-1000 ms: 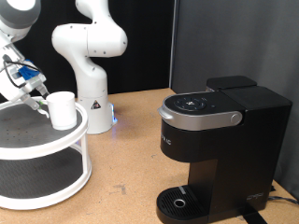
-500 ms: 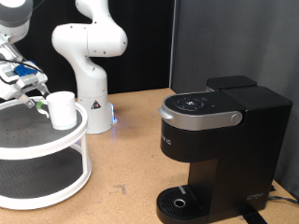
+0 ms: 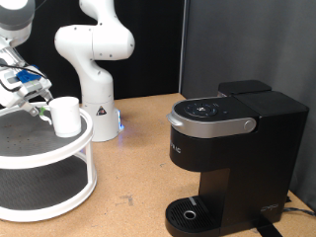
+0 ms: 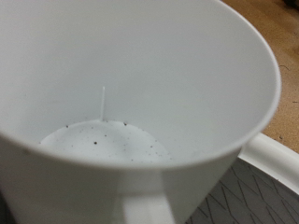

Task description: Make a cup of coffee with the keurig machine

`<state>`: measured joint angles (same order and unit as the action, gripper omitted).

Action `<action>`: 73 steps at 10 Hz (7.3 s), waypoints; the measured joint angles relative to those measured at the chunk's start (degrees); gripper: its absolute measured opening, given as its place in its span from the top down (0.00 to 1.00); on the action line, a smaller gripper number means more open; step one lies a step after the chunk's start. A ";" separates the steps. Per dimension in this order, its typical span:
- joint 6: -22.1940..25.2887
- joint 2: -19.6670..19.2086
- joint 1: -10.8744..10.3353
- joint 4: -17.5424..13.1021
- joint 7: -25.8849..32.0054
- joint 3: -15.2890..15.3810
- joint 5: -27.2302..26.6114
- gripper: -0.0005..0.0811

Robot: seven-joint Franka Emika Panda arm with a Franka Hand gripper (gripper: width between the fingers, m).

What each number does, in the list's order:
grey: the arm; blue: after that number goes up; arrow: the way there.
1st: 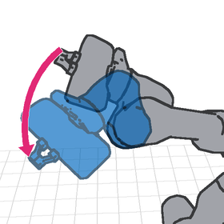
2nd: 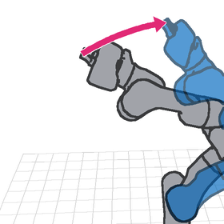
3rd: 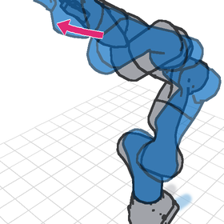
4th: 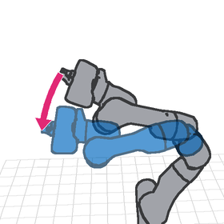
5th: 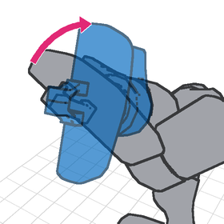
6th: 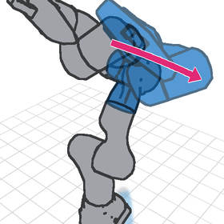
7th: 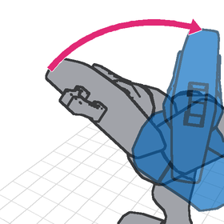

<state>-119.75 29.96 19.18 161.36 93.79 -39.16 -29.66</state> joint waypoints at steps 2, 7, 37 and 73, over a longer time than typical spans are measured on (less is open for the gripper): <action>-0.09 -0.27 -0.21 0.03 0.22 0.00 -0.12 0.01; -0.23 -0.29 -0.36 0.03 0.22 0.00 -0.20 0.47; -10.44 -0.34 -12.44 -3.23 -31.68 21.96 -19.11 0.91; -29.36 -35.94 -24.23 -13.95 8.41 36.58 -74.30 0.91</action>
<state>-149.10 -5.97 -5.05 147.41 102.20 -2.58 -103.96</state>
